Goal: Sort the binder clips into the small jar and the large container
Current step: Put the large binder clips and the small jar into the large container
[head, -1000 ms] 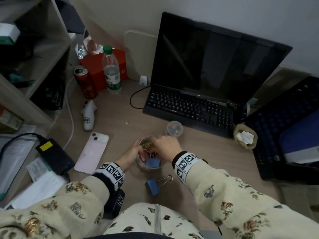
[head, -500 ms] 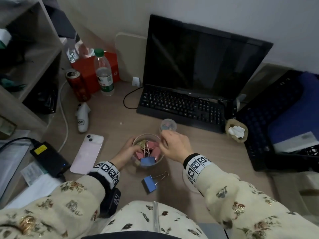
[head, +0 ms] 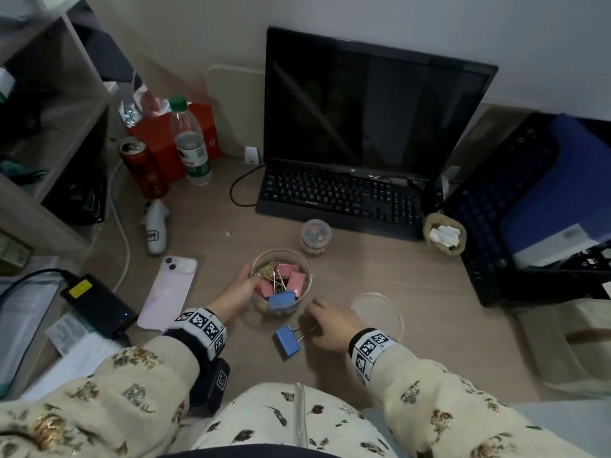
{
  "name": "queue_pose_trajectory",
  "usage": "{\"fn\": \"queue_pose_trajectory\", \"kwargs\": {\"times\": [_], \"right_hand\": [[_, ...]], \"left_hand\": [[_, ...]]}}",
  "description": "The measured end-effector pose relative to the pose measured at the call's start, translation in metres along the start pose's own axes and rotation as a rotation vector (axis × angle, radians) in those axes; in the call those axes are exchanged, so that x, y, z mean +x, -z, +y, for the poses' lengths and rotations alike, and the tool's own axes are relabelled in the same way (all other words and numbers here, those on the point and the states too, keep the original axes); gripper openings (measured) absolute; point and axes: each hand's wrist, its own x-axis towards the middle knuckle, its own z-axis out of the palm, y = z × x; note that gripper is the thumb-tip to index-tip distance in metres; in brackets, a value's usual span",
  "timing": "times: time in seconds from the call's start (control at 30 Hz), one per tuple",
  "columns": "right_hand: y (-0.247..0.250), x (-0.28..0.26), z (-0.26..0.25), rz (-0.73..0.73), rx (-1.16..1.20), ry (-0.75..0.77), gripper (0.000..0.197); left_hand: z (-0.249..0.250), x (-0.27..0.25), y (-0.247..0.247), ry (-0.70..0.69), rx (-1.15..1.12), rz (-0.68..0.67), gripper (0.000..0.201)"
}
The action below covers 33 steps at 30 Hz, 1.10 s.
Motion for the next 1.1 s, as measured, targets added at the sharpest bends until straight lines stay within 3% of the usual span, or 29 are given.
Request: {"fn": "queue_pose_trajectory", "kwargs": {"times": [0.27, 0.4, 0.5, 0.57, 0.8, 0.97, 1.03, 1.1], "right_hand": [[0.011, -0.005, 0.007, -0.126, -0.060, -0.056, 0.027], [0.025, -0.009, 0.011, -0.139, 0.052, -0.018, 0.048], [0.041, -0.012, 0.004, -0.119, 0.205, 0.030, 0.046], [0.053, -0.014, -0.001, -0.069, 0.360, 0.055, 0.047], [0.071, 0.001, -0.007, 0.251, 0.764, 0.091, 0.045], [0.067, 0.022, -0.011, 0.487, 0.827, -0.017, 0.050], [0.068, 0.030, -0.013, 0.474, 0.786, -0.095, 0.048], [0.070, 0.036, -0.016, 0.378, 0.749, -0.155, 0.044]], "left_hand": [[-0.002, -0.003, -0.002, 0.002, -0.056, -0.038, 0.059], [-0.008, -0.003, -0.007, 0.033, -0.159, -0.025, 0.058], [-0.010, -0.002, -0.011, 0.041, -0.243, -0.014, 0.048], [-0.010, 0.001, -0.011, 0.044, -0.261, 0.004, 0.041], [-0.006, 0.002, -0.009, -0.005, -0.202, -0.016, 0.044], [0.002, 0.000, -0.008, -0.005, -0.228, -0.030, 0.031], [0.003, -0.004, -0.005, -0.015, -0.187, -0.046, 0.032], [-0.003, -0.001, 0.000, 0.001, -0.142, -0.071, 0.056]]}}
